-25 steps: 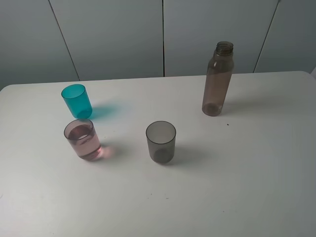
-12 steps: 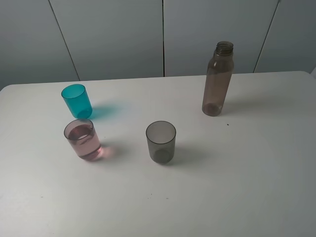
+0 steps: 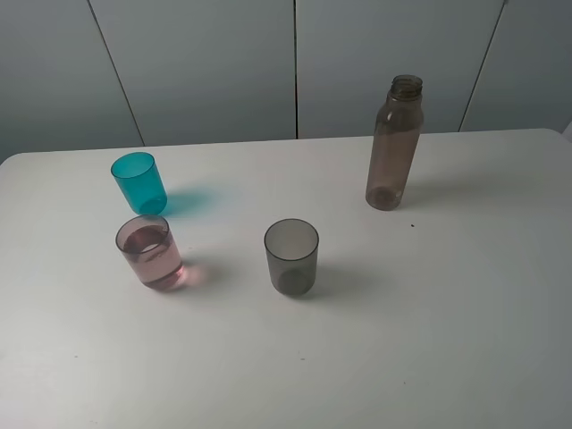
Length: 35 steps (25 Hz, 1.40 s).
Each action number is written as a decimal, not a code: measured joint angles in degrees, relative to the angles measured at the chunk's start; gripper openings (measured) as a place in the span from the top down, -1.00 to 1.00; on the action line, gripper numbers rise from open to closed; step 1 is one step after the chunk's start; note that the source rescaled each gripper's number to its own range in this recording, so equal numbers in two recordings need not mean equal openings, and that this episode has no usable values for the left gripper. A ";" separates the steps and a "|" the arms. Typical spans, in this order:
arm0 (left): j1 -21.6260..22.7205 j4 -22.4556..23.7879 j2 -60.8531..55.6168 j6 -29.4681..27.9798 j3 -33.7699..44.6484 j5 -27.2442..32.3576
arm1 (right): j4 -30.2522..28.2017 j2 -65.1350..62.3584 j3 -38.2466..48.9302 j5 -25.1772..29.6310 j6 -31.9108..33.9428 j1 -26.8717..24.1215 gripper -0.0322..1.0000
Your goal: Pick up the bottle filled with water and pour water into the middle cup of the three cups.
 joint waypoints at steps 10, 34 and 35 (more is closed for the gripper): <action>0.00 0.00 0.00 0.00 0.00 0.00 | 0.00 0.00 0.00 -0.02 0.00 -0.13 -1.00; 0.00 0.00 0.00 0.00 0.00 0.00 | 0.00 0.00 0.00 -0.02 0.11 -0.13 -1.00; 0.00 0.00 0.00 0.00 0.00 0.00 | 0.00 0.00 0.00 -0.02 0.11 -0.13 -1.00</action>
